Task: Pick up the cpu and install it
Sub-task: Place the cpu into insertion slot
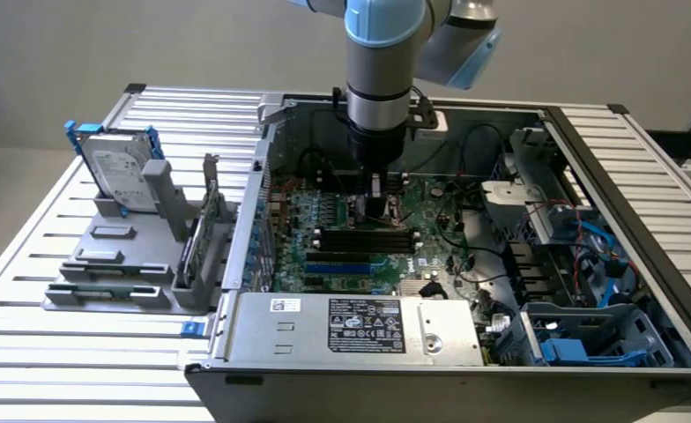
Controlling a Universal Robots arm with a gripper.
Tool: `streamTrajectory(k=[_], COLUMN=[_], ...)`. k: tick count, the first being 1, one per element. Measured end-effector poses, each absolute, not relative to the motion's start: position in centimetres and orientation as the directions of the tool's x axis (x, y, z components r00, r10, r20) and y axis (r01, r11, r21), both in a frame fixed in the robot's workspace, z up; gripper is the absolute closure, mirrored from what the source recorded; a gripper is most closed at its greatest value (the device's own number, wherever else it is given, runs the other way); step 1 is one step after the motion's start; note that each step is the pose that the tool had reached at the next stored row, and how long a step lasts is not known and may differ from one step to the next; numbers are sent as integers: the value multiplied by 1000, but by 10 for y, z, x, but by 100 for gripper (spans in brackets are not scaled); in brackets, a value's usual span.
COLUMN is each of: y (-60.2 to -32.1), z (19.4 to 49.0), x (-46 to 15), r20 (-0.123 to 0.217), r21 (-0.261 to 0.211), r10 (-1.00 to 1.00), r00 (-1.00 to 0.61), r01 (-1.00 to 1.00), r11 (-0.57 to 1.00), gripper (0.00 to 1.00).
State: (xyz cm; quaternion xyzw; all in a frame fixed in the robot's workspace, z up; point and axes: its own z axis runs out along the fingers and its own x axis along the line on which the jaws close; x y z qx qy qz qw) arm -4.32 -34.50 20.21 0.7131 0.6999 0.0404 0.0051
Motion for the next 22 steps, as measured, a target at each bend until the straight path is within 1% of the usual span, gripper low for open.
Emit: streamTrajectory(k=[7,22], y=[-344,-341], z=[200,198], x=[-43,-42], r20=[49,28], r21=[64,66], r10=[999,999], r00=[19,21], r01=[998,998], r11=[-23,-23], gripper=[45,45])
